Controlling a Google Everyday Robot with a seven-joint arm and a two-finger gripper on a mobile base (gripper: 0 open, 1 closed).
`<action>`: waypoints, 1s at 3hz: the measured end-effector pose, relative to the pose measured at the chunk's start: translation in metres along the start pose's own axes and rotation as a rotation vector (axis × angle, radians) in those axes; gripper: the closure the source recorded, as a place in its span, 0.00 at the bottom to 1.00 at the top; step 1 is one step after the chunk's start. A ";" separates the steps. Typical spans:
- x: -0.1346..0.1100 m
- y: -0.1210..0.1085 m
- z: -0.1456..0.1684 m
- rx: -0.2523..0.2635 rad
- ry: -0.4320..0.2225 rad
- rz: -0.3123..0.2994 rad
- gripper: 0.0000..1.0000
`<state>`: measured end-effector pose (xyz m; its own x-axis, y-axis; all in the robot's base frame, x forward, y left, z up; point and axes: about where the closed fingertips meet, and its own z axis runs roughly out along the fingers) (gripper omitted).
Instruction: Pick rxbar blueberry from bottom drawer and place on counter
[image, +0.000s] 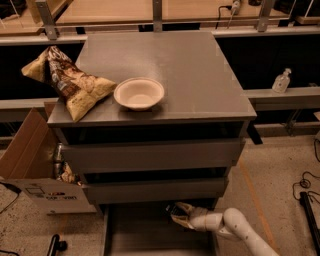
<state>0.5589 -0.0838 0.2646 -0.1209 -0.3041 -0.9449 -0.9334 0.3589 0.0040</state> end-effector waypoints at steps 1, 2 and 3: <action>0.012 0.042 -0.010 -0.127 -0.021 -0.004 1.00; -0.009 0.065 -0.037 -0.174 -0.033 -0.117 1.00; -0.050 0.075 -0.073 -0.144 -0.020 -0.243 1.00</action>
Offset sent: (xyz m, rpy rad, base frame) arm -0.1202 -0.0138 0.0680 -0.0182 -0.1914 0.3156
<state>0.4705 -0.1061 0.3356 0.1172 -0.3481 -0.9301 -0.9728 0.1480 -0.1780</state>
